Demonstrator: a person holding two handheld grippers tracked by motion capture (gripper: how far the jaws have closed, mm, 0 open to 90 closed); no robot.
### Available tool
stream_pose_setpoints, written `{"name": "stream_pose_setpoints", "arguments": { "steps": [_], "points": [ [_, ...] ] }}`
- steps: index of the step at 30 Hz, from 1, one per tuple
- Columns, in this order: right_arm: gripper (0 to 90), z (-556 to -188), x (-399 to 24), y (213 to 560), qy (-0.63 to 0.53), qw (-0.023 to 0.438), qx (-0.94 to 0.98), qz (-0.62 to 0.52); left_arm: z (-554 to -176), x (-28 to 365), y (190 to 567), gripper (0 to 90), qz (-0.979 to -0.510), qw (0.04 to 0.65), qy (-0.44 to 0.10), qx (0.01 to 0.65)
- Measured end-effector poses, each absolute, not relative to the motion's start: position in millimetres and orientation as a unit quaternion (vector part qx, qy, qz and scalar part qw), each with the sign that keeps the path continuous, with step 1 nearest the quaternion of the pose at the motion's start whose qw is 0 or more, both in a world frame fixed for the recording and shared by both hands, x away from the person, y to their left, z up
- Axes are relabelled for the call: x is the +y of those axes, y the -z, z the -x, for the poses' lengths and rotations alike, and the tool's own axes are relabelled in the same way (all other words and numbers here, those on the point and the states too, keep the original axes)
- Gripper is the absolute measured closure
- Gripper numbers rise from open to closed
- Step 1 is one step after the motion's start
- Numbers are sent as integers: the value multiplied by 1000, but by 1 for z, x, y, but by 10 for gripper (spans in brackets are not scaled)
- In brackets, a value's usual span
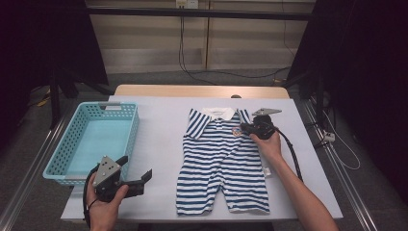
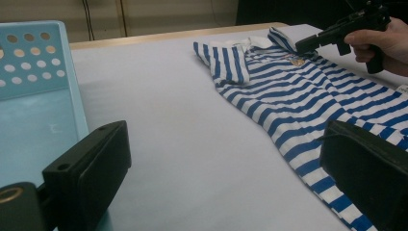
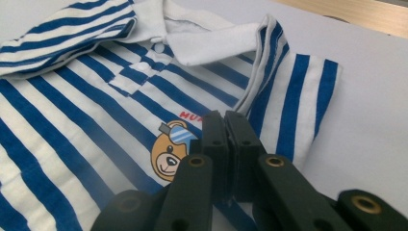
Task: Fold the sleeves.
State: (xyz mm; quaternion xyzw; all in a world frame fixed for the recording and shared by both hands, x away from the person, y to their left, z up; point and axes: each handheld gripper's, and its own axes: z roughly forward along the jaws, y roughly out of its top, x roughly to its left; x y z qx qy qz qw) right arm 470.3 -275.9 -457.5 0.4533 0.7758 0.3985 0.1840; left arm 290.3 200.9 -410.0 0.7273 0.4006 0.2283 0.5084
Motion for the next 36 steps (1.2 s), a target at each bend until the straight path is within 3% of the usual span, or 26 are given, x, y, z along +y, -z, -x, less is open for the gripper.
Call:
{"name": "stream_pose_setpoints", "arguments": {
  "steps": [16,23,28,36],
  "points": [
    [861,-470,-272,457,-412,178,777,-442,-291,200,410,41,-728,509,-229,398],
    [757,-471,-271,463,-396,173,783,-447,-291,199,410,41,-723,516,-227,399],
    [573,-469,-273,462,-389,186,783,-449,-292,198,409,41,-717,523,-226,402],
    [365,-463,-279,450,-417,196,766,-448,-295,185,409,41,-724,527,-222,385]
  ]
}}
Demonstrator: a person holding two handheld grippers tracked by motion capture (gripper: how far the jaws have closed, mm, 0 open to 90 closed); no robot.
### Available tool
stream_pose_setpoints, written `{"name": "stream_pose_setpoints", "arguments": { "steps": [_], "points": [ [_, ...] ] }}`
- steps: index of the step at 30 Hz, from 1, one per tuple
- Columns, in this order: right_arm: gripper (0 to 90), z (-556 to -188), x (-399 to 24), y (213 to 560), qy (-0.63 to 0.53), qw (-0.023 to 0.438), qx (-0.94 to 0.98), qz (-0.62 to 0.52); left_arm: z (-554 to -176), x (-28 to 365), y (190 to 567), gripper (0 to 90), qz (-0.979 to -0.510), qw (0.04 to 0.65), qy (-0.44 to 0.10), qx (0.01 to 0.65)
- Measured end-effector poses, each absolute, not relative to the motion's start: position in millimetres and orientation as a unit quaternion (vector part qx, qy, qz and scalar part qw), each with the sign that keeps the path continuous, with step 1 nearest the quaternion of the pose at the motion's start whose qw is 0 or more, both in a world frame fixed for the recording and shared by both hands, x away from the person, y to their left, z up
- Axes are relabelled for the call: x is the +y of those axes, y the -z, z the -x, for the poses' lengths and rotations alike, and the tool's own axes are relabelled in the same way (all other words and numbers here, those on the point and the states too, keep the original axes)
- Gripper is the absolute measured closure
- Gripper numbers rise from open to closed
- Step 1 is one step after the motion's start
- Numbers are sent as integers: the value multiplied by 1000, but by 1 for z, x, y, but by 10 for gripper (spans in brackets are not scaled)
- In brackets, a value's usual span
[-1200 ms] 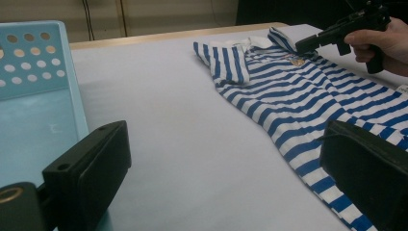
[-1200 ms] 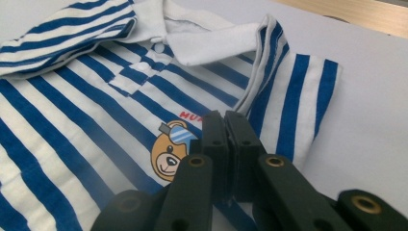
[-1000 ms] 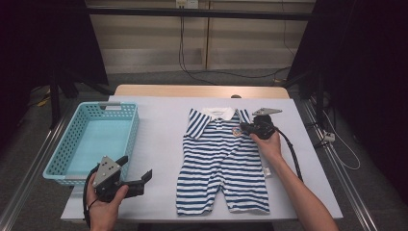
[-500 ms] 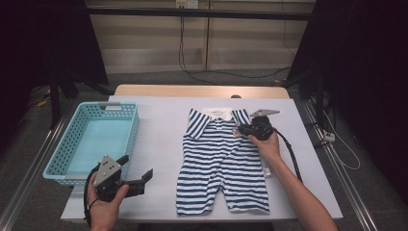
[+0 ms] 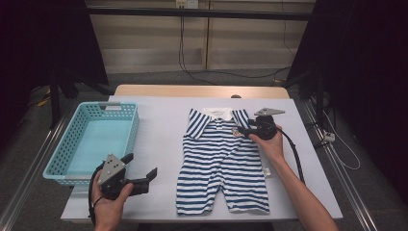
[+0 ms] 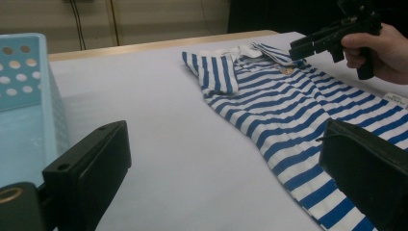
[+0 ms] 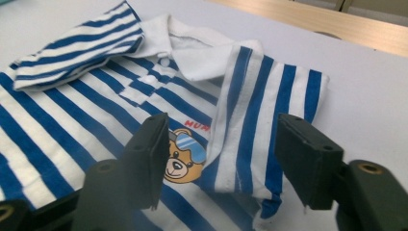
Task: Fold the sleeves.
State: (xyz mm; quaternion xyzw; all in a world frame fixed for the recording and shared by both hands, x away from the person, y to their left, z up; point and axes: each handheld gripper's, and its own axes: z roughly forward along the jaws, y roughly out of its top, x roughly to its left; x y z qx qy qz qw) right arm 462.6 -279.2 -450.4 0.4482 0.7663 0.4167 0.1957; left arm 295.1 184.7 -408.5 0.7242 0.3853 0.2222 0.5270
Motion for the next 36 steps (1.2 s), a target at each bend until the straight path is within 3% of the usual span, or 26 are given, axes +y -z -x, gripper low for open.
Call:
{"name": "stream_pose_setpoints", "arguments": {
  "steps": [7,19,36],
  "points": [
    [230,-447,-281,441,-438,202,757,-441,-302,170,410,41,-743,523,-202,366],
    [105,-413,-297,428,-474,198,727,-455,-323,143,411,41,-750,528,-190,351],
    [105,-341,-305,423,-485,214,722,-446,-343,121,404,51,-745,541,-197,337]
  ]
}}
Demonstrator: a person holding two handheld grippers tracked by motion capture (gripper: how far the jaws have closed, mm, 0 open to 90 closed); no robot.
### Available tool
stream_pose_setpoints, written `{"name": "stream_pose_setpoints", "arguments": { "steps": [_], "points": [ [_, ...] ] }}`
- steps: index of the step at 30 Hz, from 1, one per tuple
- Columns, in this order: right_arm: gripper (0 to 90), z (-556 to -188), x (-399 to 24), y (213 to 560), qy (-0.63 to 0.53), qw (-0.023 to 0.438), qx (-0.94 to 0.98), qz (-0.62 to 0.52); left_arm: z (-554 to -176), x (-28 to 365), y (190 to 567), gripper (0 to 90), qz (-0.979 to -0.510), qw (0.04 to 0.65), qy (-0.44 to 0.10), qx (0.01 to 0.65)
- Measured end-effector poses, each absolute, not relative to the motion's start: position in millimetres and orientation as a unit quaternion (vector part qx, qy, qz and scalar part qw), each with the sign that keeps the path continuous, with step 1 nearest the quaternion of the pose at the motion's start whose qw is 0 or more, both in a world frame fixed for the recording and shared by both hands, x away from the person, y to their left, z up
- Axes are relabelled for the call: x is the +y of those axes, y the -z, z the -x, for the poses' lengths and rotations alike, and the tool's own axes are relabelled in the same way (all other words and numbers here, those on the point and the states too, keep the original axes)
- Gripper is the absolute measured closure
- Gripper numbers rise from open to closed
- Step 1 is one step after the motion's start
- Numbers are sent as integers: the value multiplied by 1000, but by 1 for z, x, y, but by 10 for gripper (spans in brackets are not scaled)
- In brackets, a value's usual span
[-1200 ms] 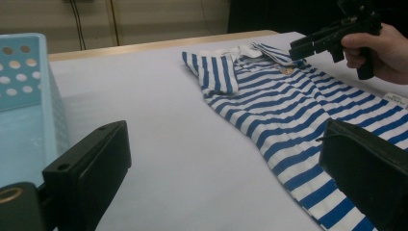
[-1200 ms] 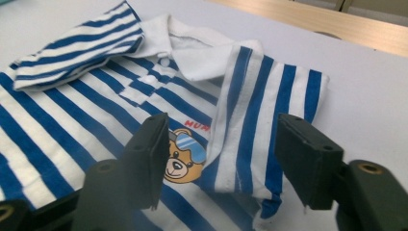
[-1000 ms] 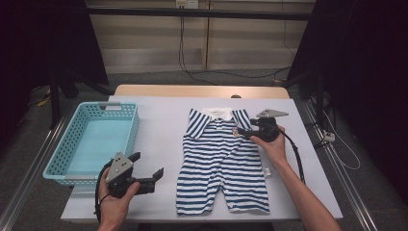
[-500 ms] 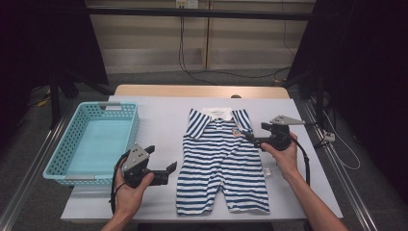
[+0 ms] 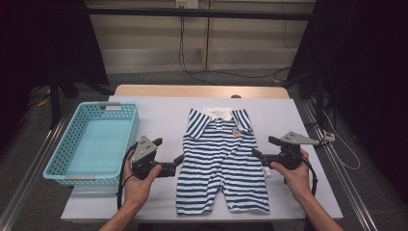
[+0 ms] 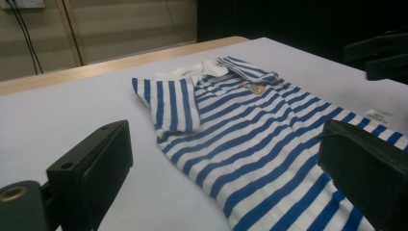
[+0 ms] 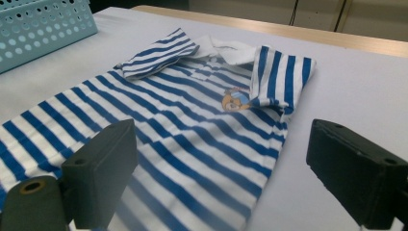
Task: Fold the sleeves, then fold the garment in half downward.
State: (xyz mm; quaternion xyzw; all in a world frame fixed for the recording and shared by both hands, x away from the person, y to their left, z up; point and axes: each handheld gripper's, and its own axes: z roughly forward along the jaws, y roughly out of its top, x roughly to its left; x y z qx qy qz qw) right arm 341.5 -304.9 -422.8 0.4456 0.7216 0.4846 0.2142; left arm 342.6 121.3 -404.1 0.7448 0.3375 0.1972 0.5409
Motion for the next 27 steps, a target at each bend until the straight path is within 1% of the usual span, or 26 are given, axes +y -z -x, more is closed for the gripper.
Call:
{"name": "stream_pose_setpoints", "arguments": {
  "steps": [3,6,8,11,12,15,17,19,21,23,25,26,27],
  "points": [
    [104,-329,-309,425,-484,215,719,-450,-344,120,407,50,-742,544,-183,347],
    [103,-320,-312,428,-478,216,722,-450,-343,119,407,50,-750,532,-202,339],
    [101,-317,-313,430,-480,209,722,-452,-342,119,410,50,-750,531,-194,343],
    [101,-315,-313,430,-476,214,727,-447,-342,116,415,50,-765,513,-195,336],
    [100,-315,-311,430,-474,211,727,-450,-342,116,415,49,-773,503,-200,331],
    [89,-314,-309,430,-471,201,735,-445,-346,113,419,45,-783,494,-181,332],
    [82,-316,-307,431,-468,190,740,-443,-351,110,423,46,-794,480,-179,328],
    [109,-319,-306,433,-457,193,745,-446,-357,110,427,50,-799,475,-165,329],
    [130,-322,-305,435,-455,181,747,-450,-361,110,431,52,-810,461,-152,329],
    [195,-323,-305,435,-442,176,753,-454,-363,109,434,51,-819,447,-147,329],
    [272,-324,-305,437,-429,172,763,-451,-366,109,437,50,-820,437,-137,343],
    [286,-324,-305,438,-423,174,768,-448,-368,109,438,51,-827,424,-129,345],
    [323,-323,-305,439,-413,172,775,-447,-368,107,440,63,-829,416,-133,350]
  ]
}}
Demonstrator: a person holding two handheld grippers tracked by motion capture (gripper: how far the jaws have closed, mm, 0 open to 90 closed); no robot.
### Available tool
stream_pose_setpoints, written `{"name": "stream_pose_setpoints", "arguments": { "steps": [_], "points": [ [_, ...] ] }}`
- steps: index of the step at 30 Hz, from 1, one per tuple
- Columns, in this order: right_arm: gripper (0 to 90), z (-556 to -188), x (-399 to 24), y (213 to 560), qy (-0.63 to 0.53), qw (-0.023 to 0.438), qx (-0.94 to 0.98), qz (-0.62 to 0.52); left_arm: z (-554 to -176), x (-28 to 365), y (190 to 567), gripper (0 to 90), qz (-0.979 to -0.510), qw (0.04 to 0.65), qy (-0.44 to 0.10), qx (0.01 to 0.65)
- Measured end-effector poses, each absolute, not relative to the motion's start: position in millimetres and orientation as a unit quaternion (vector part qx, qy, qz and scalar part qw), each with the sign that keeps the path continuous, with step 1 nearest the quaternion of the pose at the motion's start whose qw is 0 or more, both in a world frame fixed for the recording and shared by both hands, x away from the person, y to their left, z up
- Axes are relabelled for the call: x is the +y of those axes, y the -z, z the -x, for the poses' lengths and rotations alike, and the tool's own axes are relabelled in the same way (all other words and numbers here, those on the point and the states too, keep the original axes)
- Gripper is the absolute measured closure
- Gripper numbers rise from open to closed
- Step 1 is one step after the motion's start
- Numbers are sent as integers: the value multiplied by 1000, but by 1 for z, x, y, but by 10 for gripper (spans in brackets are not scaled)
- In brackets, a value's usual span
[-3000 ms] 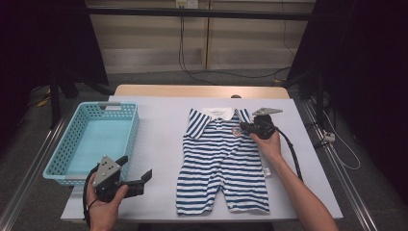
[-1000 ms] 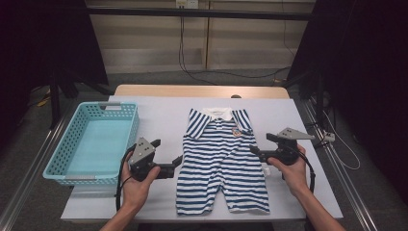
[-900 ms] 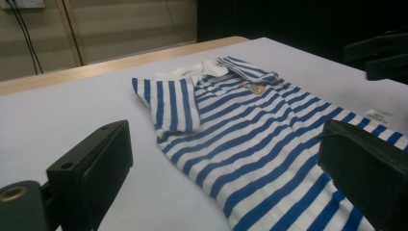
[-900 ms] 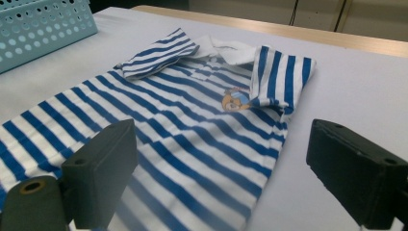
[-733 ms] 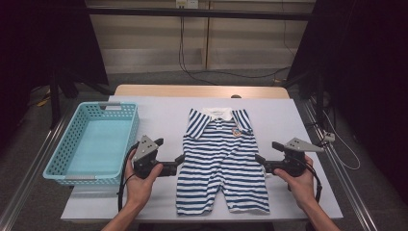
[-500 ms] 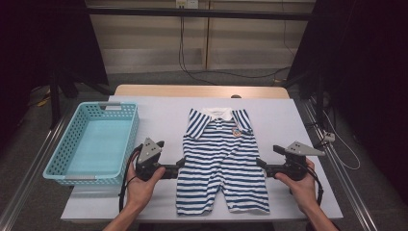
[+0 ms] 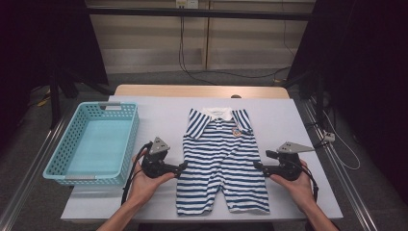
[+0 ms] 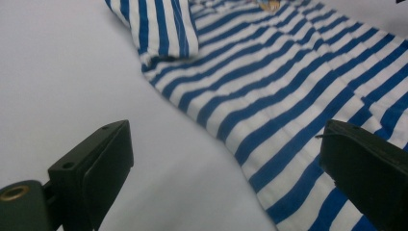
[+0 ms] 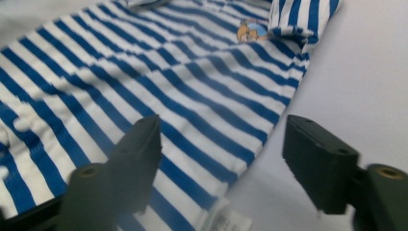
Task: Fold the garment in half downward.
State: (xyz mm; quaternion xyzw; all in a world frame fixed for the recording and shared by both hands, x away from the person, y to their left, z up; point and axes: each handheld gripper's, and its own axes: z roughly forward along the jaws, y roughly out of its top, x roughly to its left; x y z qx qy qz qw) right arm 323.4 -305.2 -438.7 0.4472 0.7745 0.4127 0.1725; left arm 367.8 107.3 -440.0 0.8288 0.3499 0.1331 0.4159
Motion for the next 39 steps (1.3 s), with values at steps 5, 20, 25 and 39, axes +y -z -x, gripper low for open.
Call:
{"name": "stream_pose_setpoints", "arguments": {
  "steps": [5,20,25,39],
  "points": [
    [437,-320,-307,442,-389,165,791,-443,-364,104,442,327,-836,405,-121,350],
    [870,-330,-301,454,-351,159,806,-449,-362,95,453,831,-855,386,-80,337],
    [900,-330,-301,453,-350,161,806,-450,-362,96,452,883,-854,387,-67,341],
    [900,-315,-309,445,-356,149,806,-448,-348,108,446,885,-857,386,-63,337]
  ]
}}
